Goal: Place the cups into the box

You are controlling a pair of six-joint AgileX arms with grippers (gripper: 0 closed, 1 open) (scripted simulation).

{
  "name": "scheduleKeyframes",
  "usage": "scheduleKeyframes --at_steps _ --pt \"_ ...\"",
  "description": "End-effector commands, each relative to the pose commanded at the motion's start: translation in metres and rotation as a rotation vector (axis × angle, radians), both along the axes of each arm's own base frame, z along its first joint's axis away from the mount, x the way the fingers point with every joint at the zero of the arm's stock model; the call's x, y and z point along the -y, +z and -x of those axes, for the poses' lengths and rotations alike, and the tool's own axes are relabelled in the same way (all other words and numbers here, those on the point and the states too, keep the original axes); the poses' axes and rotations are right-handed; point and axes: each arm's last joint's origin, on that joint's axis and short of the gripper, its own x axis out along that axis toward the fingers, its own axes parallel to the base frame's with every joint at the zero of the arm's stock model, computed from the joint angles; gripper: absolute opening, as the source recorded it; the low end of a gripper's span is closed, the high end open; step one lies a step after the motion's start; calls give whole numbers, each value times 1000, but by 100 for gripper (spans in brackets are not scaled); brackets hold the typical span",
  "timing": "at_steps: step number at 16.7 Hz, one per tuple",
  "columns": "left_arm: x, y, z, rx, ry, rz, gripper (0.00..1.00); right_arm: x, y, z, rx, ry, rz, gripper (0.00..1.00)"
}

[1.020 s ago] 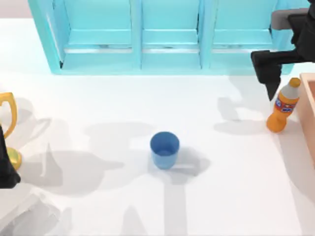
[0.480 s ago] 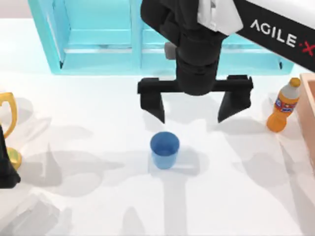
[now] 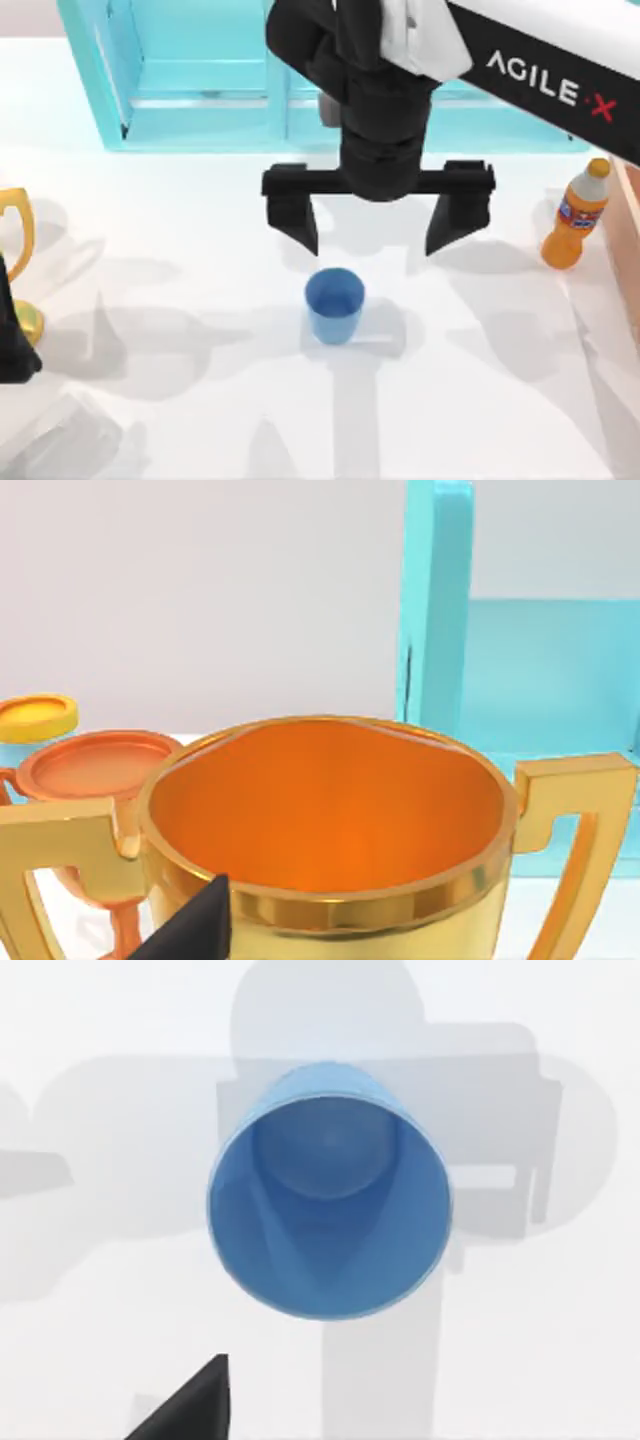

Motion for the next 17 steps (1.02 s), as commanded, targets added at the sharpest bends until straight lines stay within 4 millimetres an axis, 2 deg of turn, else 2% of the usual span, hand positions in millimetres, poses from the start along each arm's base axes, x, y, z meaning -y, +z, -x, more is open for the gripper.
scheduleKeyframes --at_steps 3,8,10,15,17 --pt "0 0 0 0 0 0 100 -2 -19 -1 -1 3 0 100" --pt "0 0 0 0 0 0 100 -4 -77 -2 6 3 -6 100" --pt "0 0 0 0 0 0 100 -3 -95 0 3 3 -3 100" --pt "0 0 0 0 0 0 100 -2 -100 1 1 3 -1 100" --pt "0 0 0 0 0 0 100 -2 -100 1 1 3 -1 85"
